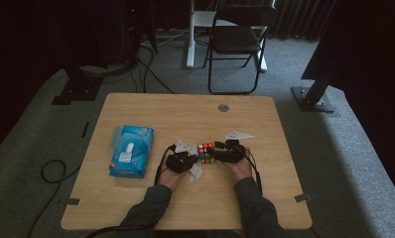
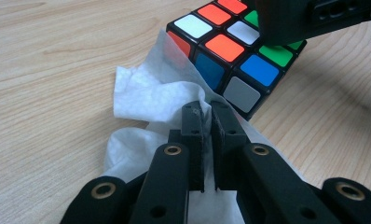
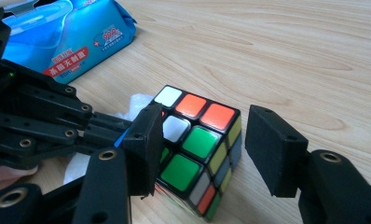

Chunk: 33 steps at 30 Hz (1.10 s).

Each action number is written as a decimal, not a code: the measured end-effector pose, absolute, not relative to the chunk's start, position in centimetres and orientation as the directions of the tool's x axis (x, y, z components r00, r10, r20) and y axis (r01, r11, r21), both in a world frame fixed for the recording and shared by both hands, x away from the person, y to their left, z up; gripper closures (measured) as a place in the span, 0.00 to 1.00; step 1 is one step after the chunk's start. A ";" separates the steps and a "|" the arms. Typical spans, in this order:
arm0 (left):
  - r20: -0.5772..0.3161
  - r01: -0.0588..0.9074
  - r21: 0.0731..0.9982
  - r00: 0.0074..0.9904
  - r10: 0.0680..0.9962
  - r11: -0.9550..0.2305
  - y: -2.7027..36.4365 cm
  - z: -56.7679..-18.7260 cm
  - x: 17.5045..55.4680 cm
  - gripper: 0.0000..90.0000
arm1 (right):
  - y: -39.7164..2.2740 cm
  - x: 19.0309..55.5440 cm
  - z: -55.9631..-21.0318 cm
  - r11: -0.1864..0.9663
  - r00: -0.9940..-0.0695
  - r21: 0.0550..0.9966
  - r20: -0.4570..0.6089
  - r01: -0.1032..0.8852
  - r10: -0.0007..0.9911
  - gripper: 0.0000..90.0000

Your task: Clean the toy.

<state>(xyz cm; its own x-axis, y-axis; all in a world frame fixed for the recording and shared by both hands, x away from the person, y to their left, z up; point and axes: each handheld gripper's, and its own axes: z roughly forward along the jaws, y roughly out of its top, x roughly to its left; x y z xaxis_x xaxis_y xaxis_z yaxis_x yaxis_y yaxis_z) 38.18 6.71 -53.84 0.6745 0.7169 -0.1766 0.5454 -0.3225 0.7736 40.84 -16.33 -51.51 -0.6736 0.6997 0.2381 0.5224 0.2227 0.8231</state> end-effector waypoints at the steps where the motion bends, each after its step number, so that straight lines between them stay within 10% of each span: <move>1: -0.177 0.545 0.774 0.675 0.716 -0.323 6.7 -53.9 38.2 0.95 | -16.2 40.9 -51.5 0.221 -0.674 0.823 0.241 0.523 0.699 0.52; 33: -0.169 0.552 0.790 0.613 0.772 -0.266 6.7 -52.9 39.4 0.94 | -15.7 41.0 -51.7 0.217 -0.670 0.815 0.256 0.538 0.697 0.55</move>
<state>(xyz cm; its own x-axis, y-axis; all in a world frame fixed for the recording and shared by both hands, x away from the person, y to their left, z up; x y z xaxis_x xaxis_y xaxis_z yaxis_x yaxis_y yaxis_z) 39.37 6.73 -52.87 0.6129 0.7719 -0.1687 0.5522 -0.2658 0.7902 40.99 -15.68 -51.65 -0.6698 0.6970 0.2561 0.5377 0.2175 0.8146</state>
